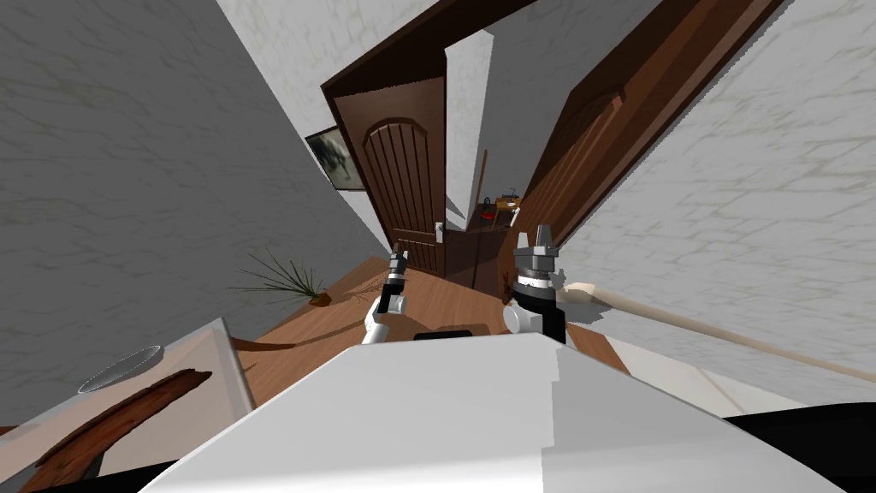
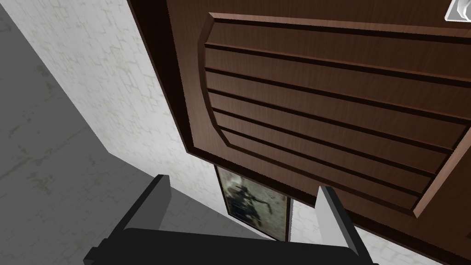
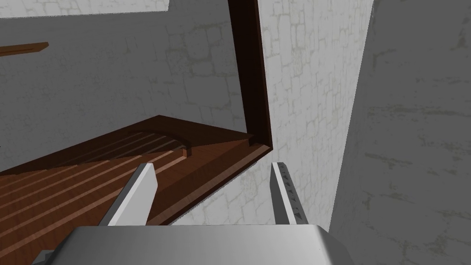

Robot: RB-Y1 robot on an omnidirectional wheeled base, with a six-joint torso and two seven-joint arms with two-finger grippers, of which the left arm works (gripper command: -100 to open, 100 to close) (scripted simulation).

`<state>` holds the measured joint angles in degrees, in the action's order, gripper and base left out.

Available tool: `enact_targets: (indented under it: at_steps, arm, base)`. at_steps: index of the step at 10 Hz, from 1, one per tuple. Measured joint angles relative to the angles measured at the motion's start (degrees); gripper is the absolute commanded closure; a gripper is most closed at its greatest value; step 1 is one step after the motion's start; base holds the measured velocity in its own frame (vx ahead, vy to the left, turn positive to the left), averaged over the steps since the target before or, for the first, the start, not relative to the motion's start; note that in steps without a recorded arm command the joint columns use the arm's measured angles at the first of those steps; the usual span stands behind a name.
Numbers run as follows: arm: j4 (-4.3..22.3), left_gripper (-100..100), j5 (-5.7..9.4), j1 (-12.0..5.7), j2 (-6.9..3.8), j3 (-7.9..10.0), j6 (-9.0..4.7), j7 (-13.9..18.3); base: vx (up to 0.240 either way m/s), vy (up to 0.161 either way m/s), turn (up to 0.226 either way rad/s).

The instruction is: Push the door open

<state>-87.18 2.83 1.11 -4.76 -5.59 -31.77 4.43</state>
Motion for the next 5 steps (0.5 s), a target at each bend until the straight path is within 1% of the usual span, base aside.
enact_targets:
  at_steps: [1,2,3,4,5]
  arm:
    - [1.25,-100,-0.08,-0.65,0.22,-0.09,-0.01,-0.1]
    - [2.38,-100,-0.08,-1.37,0.17,-0.16,0.28,-0.13]
    - [4.34,-100,-0.06,-2.72,0.12,-0.16,0.37,-0.07]
    - [6.08,-100,-0.17,-3.63,0.36,-0.38,0.33,-0.19]
    - [7.01,-100,-0.23,-3.96,0.46,-0.51,0.44,-0.3]
  base:
    - [0.054,0.02,-0.034]
    - [0.081,0.036,-0.064]
    - [0.097,0.044,-0.076]
    - [0.065,0.033,-0.02]
    - [0.046,0.032,-0.035]
